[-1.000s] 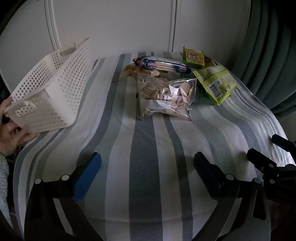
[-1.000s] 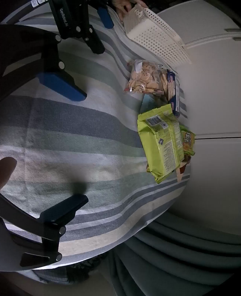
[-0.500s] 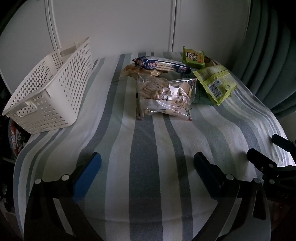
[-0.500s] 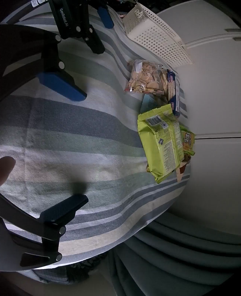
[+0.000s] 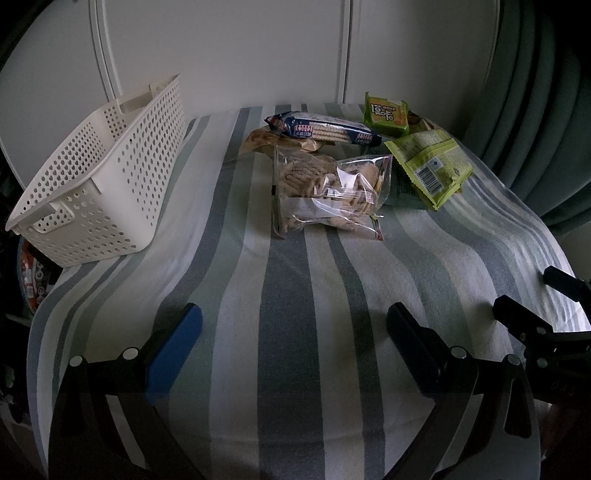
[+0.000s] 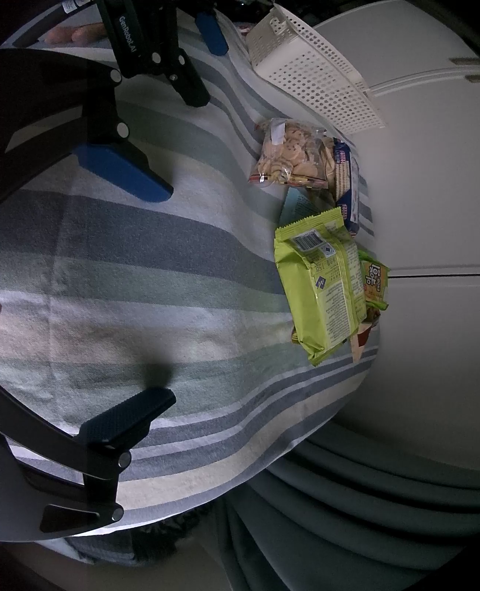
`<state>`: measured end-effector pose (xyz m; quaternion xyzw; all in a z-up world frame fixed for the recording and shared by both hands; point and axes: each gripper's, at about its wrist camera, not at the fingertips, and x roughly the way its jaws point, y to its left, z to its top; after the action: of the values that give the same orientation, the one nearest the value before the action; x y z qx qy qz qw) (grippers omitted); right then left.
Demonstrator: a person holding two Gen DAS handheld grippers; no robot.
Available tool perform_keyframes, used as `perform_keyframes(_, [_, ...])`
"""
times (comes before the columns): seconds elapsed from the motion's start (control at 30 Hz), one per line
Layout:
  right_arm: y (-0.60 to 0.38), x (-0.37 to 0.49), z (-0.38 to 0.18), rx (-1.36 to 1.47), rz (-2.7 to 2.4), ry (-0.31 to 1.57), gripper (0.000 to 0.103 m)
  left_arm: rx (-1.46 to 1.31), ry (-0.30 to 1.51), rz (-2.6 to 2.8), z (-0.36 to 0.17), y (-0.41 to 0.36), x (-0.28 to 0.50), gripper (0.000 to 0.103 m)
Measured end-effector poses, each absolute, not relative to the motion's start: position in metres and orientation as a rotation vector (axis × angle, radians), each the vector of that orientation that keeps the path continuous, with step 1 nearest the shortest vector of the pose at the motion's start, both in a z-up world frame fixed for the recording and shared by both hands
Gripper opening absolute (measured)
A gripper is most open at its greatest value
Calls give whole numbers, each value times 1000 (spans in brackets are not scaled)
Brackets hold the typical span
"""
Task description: Organize snacks
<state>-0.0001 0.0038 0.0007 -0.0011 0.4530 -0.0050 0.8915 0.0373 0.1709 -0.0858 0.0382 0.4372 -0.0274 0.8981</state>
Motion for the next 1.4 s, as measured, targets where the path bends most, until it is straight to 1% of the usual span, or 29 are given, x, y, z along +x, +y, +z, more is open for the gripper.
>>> perform_keyframes(1.4, [3,0,0,3,-8,940,98,85,903,-55,-84,173,36,101])
